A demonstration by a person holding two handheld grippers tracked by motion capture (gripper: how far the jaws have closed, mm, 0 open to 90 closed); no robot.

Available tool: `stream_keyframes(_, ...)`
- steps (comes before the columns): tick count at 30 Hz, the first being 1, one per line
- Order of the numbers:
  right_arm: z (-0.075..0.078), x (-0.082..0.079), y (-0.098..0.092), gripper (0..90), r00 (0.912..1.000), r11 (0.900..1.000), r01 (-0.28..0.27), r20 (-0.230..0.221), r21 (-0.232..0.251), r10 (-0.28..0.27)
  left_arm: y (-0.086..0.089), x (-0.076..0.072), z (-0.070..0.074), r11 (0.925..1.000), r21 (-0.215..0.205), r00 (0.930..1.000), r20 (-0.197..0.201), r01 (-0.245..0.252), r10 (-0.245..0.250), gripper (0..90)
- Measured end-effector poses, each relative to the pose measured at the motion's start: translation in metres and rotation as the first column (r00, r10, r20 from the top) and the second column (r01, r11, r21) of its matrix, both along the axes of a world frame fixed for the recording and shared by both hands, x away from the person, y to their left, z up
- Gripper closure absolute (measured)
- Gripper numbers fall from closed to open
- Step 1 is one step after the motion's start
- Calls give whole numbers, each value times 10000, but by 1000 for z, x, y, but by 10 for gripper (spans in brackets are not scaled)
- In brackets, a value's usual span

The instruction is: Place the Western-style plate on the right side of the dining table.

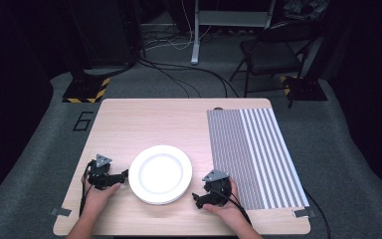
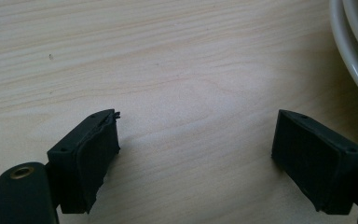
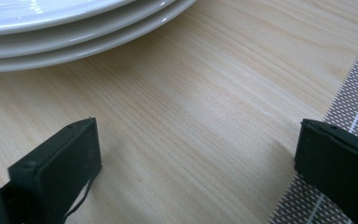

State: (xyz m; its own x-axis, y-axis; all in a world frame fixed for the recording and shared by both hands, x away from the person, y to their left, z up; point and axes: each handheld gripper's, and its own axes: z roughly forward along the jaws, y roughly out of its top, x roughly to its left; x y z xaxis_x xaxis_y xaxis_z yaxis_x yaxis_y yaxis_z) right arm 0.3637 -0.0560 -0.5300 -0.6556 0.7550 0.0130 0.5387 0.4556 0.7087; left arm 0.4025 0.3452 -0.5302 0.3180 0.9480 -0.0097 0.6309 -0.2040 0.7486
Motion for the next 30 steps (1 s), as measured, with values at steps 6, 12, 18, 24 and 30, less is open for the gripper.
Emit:
stream_keyframes(6,0,1,-1,9,9999,9999,-117,115,-48,117,0,0,0,10000,-28,10000,11,-14,14,145)
stream_keyframes(12,0,1,-2,10,9998,9999,-123,145,-59,124,0,0,0,10000,-28,10000,8,-66,66,147)
stream_keyframes(18,0,1,-2,11,9998,9999,-148,151,-62,149,0,0,0,9999,-50,10000,24,-89,89,151)
stream_keyframes(24,0,0,-3,28,9998,9999,-162,124,-53,163,0,0,0,9998,-51,9998,45,-207,207,173)
stream_keyframes(30,2,-1,-5,148,9995,9997,190,259,154,-194,0,-1,1,9996,-74,9996,46,-283,283,195)
